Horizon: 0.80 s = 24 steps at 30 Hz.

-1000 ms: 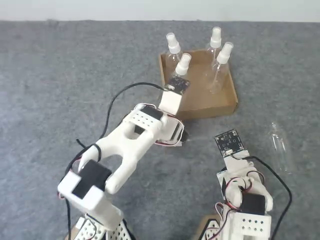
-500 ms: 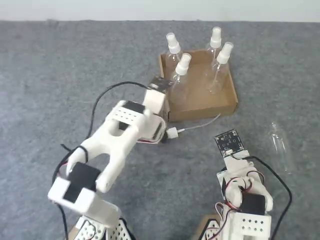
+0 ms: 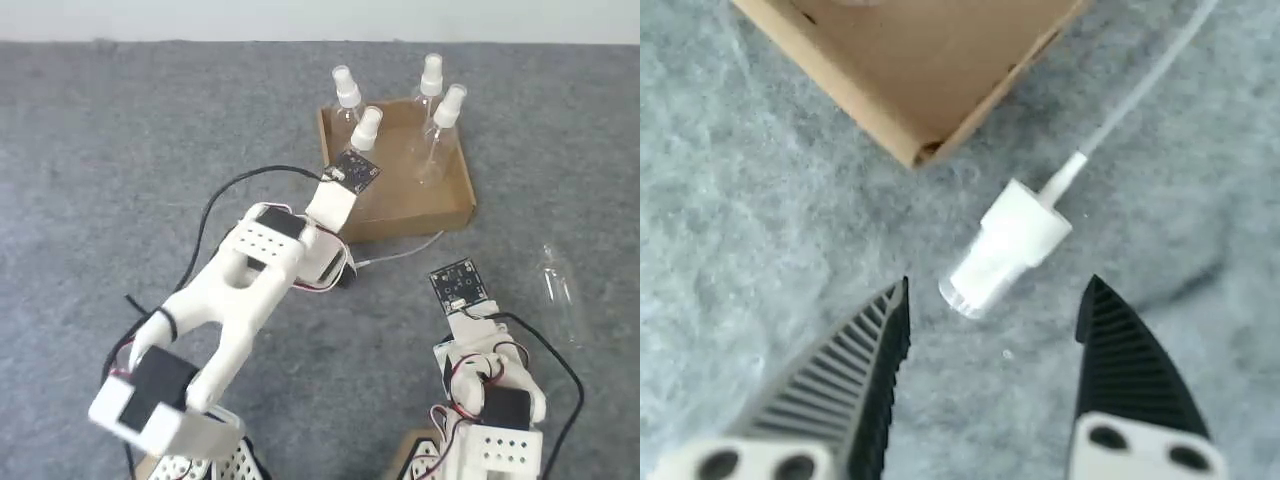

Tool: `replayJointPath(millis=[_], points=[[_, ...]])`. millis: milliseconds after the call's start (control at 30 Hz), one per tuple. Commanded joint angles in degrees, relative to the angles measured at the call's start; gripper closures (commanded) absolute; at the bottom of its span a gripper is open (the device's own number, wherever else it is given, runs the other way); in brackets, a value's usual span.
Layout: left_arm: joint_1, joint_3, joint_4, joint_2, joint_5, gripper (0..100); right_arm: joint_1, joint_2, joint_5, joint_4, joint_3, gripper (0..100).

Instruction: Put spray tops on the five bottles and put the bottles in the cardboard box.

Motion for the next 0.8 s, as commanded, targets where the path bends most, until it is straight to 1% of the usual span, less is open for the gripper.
replayJointPath(millis=[0, 200, 367, 500, 667, 767], points=[[0.26, -6.37, -0.26, 7.21, -0.44, 75, -0.04, -0.48, -0.35, 0.31, 1.14, 93.1], [2.02, -9.98, -0.18, 13.45, -0.97, 76, -0.04, -0.48, -0.35, 0.31, 1.14, 93.1], [5.27, -9.89, 0.18, 13.36, -4.57, 86, -0.04, -0.48, -0.35, 0.31, 1.14, 93.1], [8.18, -10.15, 3.34, 13.36, -8.18, 91, -0.04, -0.48, -0.35, 0.31, 1.14, 93.1], [10.20, -10.24, 6.33, 13.10, -8.70, 97, -0.04, -0.48, -0.35, 0.31, 1.14, 93.1], [10.20, -9.89, 8.09, 10.73, -8.70, 99, -0.04, -0.48, -0.35, 0.31, 1.14, 93.1]])
